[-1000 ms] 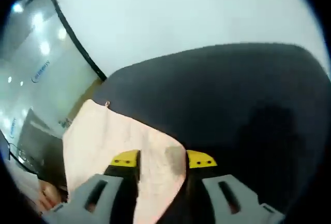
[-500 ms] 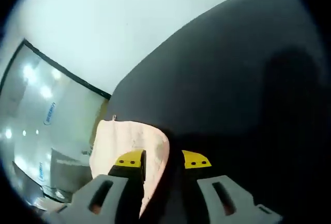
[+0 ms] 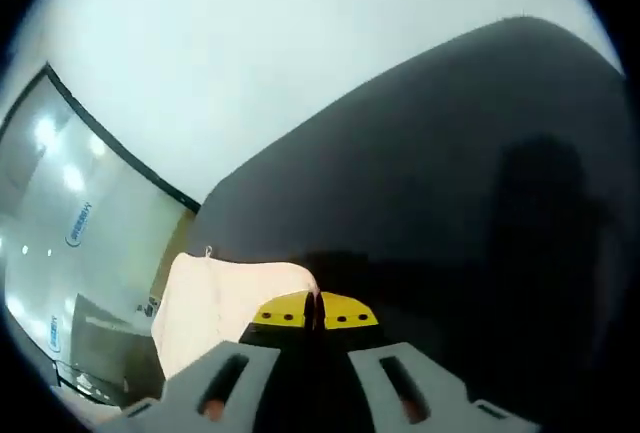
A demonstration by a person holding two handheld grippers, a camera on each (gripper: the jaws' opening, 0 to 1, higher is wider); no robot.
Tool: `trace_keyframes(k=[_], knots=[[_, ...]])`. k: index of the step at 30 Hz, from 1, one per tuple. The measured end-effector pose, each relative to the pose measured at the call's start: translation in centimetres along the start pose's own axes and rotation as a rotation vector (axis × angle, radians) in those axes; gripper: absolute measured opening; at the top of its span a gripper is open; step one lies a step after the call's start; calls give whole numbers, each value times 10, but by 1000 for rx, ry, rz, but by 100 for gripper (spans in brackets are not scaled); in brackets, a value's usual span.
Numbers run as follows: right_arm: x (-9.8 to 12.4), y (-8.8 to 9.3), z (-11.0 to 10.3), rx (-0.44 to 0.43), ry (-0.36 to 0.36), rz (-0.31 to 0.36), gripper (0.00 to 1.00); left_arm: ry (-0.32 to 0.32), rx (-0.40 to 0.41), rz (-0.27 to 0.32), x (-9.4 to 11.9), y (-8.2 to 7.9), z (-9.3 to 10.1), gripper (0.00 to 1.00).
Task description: Fold the towel on the table until its edges align and the towel forms a compact rectangular stack.
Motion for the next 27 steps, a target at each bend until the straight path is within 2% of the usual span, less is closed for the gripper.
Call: trace_keyframes(k=[2,3,4,6,8,12,15,17,19,20,23,27], knots=[[4,-4,-13,33,9,-2,1,-20,35,30,-2,-5,2,1],[7,1,-24,45,15,10,1,-35,39,42,-1,-7,1,1],[10,4,-33,47,14,14,1,-69,46,67,7,-14,-6,1],[12,-4,-47,55,0,28,1,-97,72,91,15,-19,-15,1],[13,-9,-64,56,-5,46,1,-132,96,106,19,-19,-24,1],[8,-20,-102,52,-36,88,1,-216,142,154,46,-27,-55,1],[1,-21,-135,74,-52,99,1,-285,216,194,72,-28,-81,1],[-9,-26,-160,95,-64,111,1,-319,266,203,89,-24,-99,1],[-23,-31,-186,115,-73,129,1,-348,303,186,105,-15,-116,1],[-32,-23,-206,144,-75,134,1,-365,344,167,116,-8,-126,1],[-58,-23,-239,153,-88,135,1,-408,440,165,145,7,-150,1],[-101,-17,-292,163,-136,113,1,-476,555,120,191,35,-184,1]])
Point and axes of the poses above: the point that each gripper's makers call its tool centre point, and the gripper's own axes: x roughly backward along the fingers, z roughly to its right, y roughly out of its underside, the point moved 10 cm from there along x, roughly backward along the fingers, and after that the axes turned 1 degree about -z, right-handed, at the moved point
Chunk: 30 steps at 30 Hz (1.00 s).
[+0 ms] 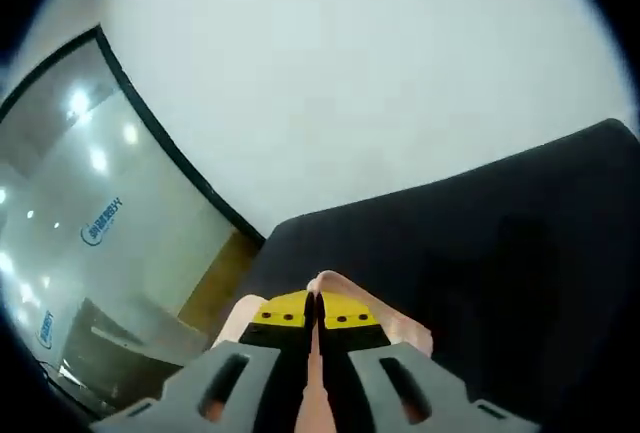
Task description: Fold the towel on the table until its edges align and the towel forms a compact rectangular stack.
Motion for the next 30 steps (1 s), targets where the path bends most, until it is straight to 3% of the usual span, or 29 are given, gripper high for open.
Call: trace_keyframes(k=[1,3,7,9,15,23,30], knots=[[-10,1,-10,9,-7,-4,1,-11,11,-3,3,0,-6,1],[-37,9,-35,30,-29,-17,1,-81,63,-15,19,0,-43,1],[-95,29,-79,52,-89,-58,1,-159,116,-29,41,7,-92,1],[-120,38,-92,55,-104,-84,1,-221,135,-71,52,18,-117,1],[-194,71,-129,35,-140,-148,1,-356,275,-104,84,44,-182,1],[-272,120,-167,46,-140,-237,1,-463,472,-132,112,78,-236,1],[-324,163,-178,52,-69,-311,1,-545,540,-151,136,95,-265,1]])
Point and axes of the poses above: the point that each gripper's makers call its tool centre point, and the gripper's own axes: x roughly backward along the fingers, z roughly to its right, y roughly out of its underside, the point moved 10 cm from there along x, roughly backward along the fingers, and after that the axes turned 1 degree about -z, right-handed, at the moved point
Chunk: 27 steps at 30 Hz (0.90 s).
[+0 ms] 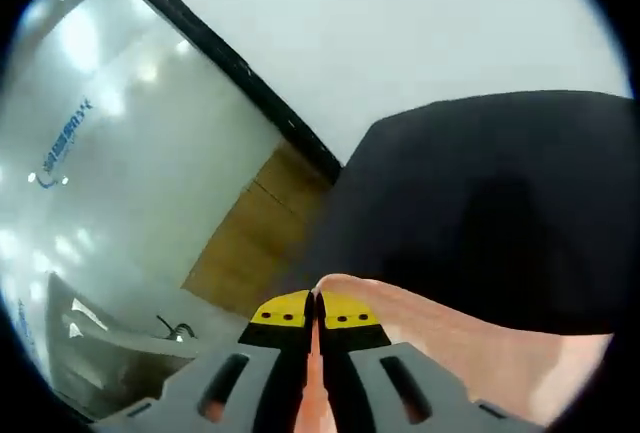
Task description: Fold the towel on the table until its edges align and the towel forms a compact rectangular stack.
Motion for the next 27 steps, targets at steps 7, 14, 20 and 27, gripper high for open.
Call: trace_keyframes(k=[7,14,20,27], knots=[[-33,12,0,-38,33,-22,1,-47,9,-10,1,-3,-23,1],[-33,19,-4,-4,-63,-22,21,-63,115,-42,9,-2,-45,2],[10,18,-3,21,-148,-24,28,-62,173,-61,15,-3,-57,2],[151,100,4,307,-418,27,19,-69,215,-30,34,-19,-92,3]])
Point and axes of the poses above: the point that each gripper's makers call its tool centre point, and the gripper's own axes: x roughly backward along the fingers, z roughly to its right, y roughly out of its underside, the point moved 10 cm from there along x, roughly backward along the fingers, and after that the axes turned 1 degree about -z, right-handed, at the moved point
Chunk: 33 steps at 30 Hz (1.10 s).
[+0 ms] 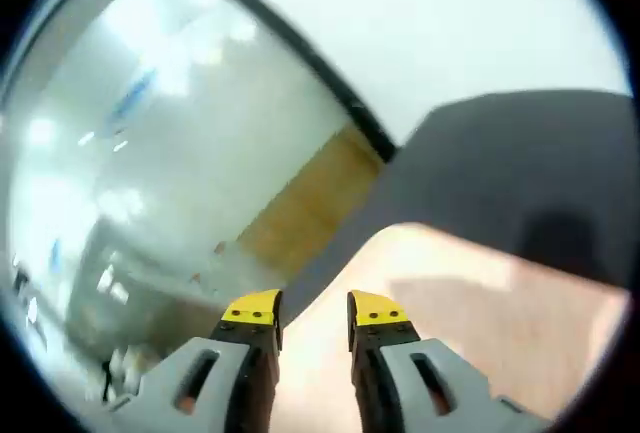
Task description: Fold the towel on the table until its edges align and the towel forms a compact rectangular stack.
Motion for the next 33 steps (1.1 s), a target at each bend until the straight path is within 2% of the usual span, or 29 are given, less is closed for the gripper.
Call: trace_keyframes(k=[1,2,4,5,6,7,8,9,10,11,13,14,15,17,18,20,21,22,23,24,25,26,28,30,32,33], knots=[[16,12,-1,26,22,-2,19,-22,20,2,1,-5,-9,3],[44,33,-9,62,47,39,19,-31,23,9,3,-15,-17,3],[77,59,-18,115,70,91,19,18,-132,51,8,-30,-6,1],[101,78,-24,219,98,121,19,79,-268,47,9,-36,9,1],[116,90,-24,252,146,113,19,119,-367,19,7,-37,19,1],[136,107,-27,273,232,99,19,160,-493,-34,2,-41,25,2],[147,116,-30,284,263,115,18,175,-563,-67,-1,-41,30,3],[159,130,-40,234,282,109,17,187,-621,-98,-4,-39,33,5],[164,137,-48,221,296,108,17,204,-646,-141,-8,-37,35,8],[171,146,-56,186,362,127,18,202,-620,-206,-14,-33,35,13],[175,157,-65,101,454,161,23,194,-593,-238,-27,-28,32,25],[176,162,-68,61,499,192,28,176,-574,-276,-32,-26,29,28],[175,171,-75,39,520,189,30,158,-531,-297,-37,-23,25,30],[170,183,-80,58,570,194,33,163,-404,-301,-42,-20,20,33],[162,191,-80,107,613,182,34,169,-337,-298,-43,-17,17,34],[153,197,-73,172,702,116,35,123,-269,-296,-43,-16,9,34],[148,198,-71,189,720,111,35,106,-268,-296,-44,-15,5,34],[145,196,-71,191,739,150,27,72,-272,-311,-46,-14,0,34],[145,196,-69,187,765,170,12,62,-277,-315,-47,-13,-3,33],[144,195,-70,176,746,195,2,57,-248,-317,-45,-8,-1,31],[144,194,-71,136,717,237,1,64,-227,-330,-45,-5,-1,28],[144,197,-73,116,697,232,1,90,-174,-344,-43,0,2,26],[151,203,-76,118,690,225,1,95,-75,-347,-39,9,10,23],[155,207,-76,91,674,224,1,111,-72,-396,-37,17,13,23],[159,209,-77,91,665,234,1,104,-84,-386,-37,22,14,23],[160,209,-78,87,663,240,1,91,-95,-376,-28,31,21,23]])
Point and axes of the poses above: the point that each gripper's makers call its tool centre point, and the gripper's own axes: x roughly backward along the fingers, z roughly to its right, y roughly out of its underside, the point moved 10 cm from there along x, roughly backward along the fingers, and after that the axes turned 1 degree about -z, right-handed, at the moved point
